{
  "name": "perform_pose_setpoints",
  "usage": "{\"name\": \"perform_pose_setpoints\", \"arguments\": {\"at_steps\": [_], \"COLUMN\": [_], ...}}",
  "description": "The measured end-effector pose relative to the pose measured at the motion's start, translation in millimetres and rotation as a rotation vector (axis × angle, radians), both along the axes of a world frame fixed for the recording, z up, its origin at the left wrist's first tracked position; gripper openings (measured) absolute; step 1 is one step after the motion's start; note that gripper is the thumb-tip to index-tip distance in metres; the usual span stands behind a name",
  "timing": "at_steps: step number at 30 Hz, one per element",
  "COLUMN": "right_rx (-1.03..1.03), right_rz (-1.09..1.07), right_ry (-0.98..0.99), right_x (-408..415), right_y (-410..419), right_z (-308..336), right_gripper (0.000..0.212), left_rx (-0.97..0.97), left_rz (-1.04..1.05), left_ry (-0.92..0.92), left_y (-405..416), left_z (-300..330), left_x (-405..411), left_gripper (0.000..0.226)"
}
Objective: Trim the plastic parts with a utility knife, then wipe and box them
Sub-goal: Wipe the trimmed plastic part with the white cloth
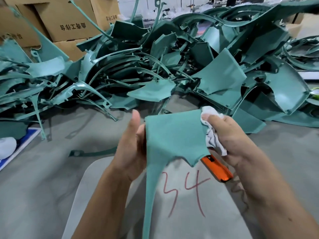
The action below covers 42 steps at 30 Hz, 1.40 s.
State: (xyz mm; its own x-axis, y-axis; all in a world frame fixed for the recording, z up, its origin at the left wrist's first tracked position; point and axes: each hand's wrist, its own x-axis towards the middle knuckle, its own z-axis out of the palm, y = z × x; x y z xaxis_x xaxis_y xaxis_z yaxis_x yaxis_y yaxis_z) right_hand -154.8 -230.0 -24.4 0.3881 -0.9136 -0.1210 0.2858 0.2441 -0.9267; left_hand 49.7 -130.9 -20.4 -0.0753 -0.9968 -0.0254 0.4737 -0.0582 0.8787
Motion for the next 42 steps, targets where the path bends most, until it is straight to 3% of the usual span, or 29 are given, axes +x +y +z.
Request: {"name": "perform_pose_setpoints", "arguments": {"at_steps": [1, 3, 5, 6, 13, 18, 20, 22, 24, 29, 32, 35, 38, 42], "right_rx": [-0.017, -0.026, -0.035, -0.067, -0.125, -0.038, 0.024, 0.033, -0.014, -0.101, -0.094, -0.081, -0.028, -0.155], "right_rz": [0.003, -0.014, -0.054, -0.044, 0.141, 0.040, -0.003, -0.022, -0.006, -0.102, 0.062, 0.149, 0.236, 0.521], "right_ry": [0.026, -0.016, -0.043, -0.026, -0.034, -0.042, -0.084, -0.170, -0.238, -0.174, -0.048, 0.099, 0.067, 0.166], "right_x": [1.6, 7.5, 11.8, 13.8, 20.8, 26.2, 30.4, 34.9, 39.4, 38.0, 36.5, 36.1, 31.3, 28.1], "right_y": [2.6, 6.5, 8.5, 10.6, 22.3, 22.6, 24.0, 26.6, 29.4, 28.9, 35.5, 36.8, 36.3, 43.9], "right_z": [0.5, 3.5, 2.6, 0.8, -2.7, -8.2, -8.9, -9.4, -10.9, -13.7, -9.9, -11.3, -5.0, -4.0], "right_gripper": [0.046, 0.038, 0.025, 0.032, 0.037, 0.069, 0.060, 0.065, 0.049, 0.044, 0.036, 0.046, 0.026, 0.019], "left_rx": [0.009, 0.008, -0.030, -0.045, -0.113, -0.254, -0.296, -0.302, -0.293, -0.232, -0.224, -0.275, -0.390, -0.341], "left_rz": [0.021, 0.117, 0.253, 0.322, 0.549, 0.637, 0.676, 0.734, 0.795, 0.917, 0.910, 0.867, 0.889, 1.099], "left_ry": [-0.067, -0.164, -0.157, -0.135, -0.128, -0.170, -0.181, -0.176, -0.167, -0.033, -0.101, -0.237, -0.392, -0.287], "left_y": [-0.2, -3.1, -7.5, -8.6, -9.6, -9.8, -10.6, -11.2, -11.4, -14.5, -15.7, -14.9, -13.1, -11.7], "left_z": [-2.2, -4.3, -6.0, -4.9, -2.5, -7.0, -8.2, -8.3, -8.1, -7.9, -8.8, -11.8, -10.3, -5.3], "left_x": [-2.3, -10.6, -15.3, -15.7, -8.4, -18.5, -21.9, -24.3, -25.1, -20.9, -12.4, -5.8, -3.4, 8.6], "left_gripper": [0.065, 0.031, 0.021, 0.020, 0.024, 0.025, 0.024, 0.023, 0.022, 0.020, 0.021, 0.022, 0.018, 0.018]}}
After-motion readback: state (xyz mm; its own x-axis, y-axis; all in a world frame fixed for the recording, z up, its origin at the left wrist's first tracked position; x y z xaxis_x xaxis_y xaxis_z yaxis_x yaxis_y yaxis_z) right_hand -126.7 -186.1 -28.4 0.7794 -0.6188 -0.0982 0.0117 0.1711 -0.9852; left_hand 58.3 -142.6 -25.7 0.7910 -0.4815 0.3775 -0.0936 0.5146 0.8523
